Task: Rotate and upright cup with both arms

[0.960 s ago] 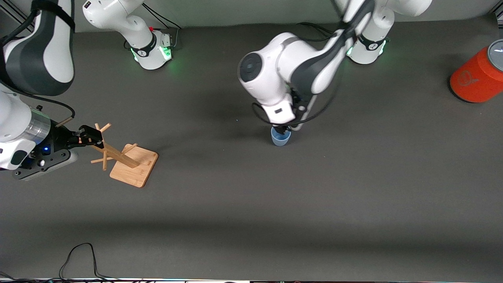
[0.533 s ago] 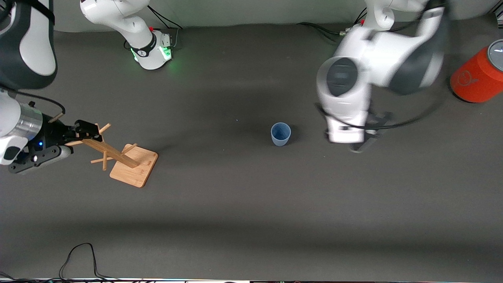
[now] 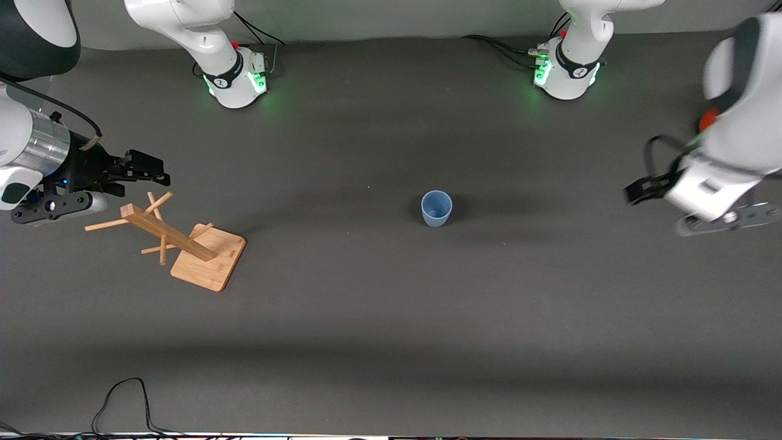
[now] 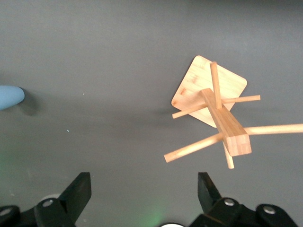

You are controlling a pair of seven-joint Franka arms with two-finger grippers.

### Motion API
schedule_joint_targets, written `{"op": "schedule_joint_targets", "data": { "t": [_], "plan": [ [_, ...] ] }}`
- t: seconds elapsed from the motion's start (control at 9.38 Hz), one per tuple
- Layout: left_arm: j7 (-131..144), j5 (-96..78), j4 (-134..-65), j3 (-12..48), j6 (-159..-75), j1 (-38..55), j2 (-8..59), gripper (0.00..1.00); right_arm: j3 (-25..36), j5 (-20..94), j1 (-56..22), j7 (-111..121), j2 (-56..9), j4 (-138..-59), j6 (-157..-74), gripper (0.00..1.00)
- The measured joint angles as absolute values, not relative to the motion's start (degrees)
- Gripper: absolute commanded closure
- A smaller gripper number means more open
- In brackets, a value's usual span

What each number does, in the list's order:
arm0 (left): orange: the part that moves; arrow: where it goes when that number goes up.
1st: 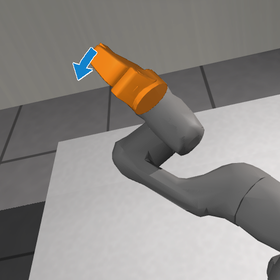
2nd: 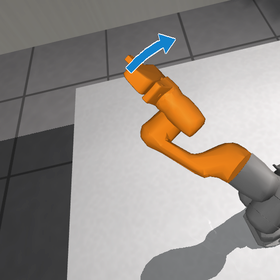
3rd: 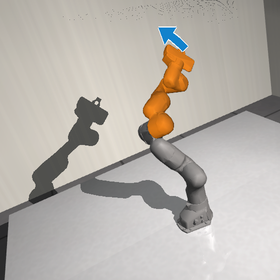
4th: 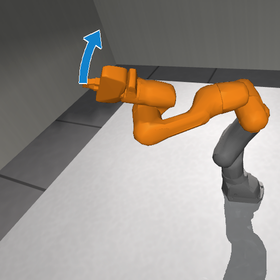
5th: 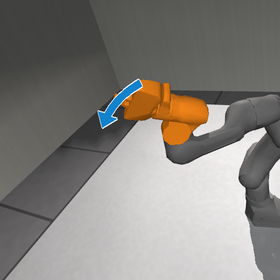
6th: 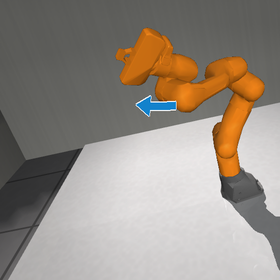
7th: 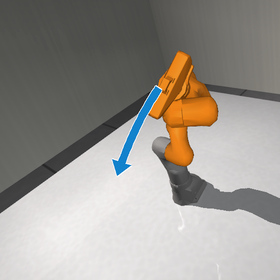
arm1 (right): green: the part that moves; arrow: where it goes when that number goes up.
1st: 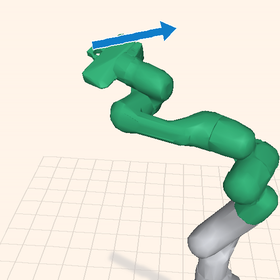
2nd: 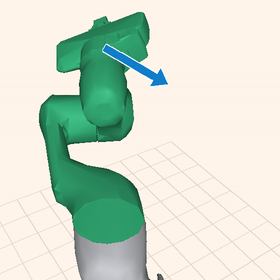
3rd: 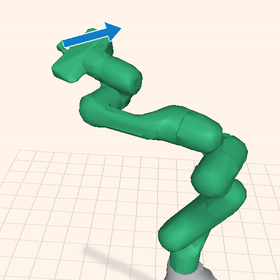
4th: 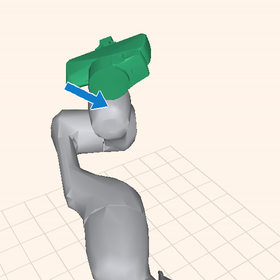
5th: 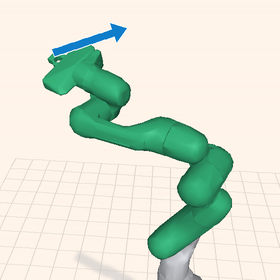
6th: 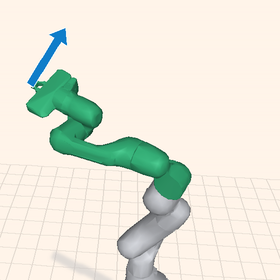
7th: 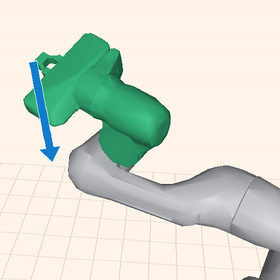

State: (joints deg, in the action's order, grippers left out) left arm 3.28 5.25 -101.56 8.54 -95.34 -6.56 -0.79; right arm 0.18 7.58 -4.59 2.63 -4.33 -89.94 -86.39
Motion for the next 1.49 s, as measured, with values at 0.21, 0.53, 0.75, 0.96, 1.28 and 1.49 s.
{"op": "schedule_joint_targets", "data": {
  "t": [0.21, 0.53, 0.75, 0.96, 1.28, 1.49],
  "plan": [
    [-6.2, 3.0, -107.9, 6.7, -96.7, -8.8, -8.6, 0.0, 0.4, 7.4, -4.4, 1.4, -4.3, -90.5, -86.4, 0.0],
    [-8.1, 1.6, -110.0, 6.6, -98.2, -8.6, -11.2, 0.0, 0.4, 3.6, -4.3, -3.3, -4.3, -91.0, -86.4, 0.0],
    [-8.1, 0.9, -110.4, 6.6, -100.7, -8.6, -11.2, 0.0, 0.4, 3.1, -4.3, -1.6, -3.3, -92.2, -87.8, 0.0],
    [-8.4, -0.1, -110.5, 6.8, -101.3, -8.4, -11.1, 0.0, 0.4, 3.1, -4.3, 1.7, -1.9, -92.5, -88.9, 0.0],
    [-8.6, -0.3, -110.3, 7.2, -101.3, -7.6, -11.0, 0.0, 0.4, 3.3, -4.3, 2.3, -1.5, -93.0, -89.3, 0.0],
    [-9.0, -0.4, -109.3, 7.1, -101.3, -7.6, -10.9, 0.0, 0.4, 4.2, -4.3, 2.5, -1.5, -93.0, -89.9, 0.0]
  ]
}}
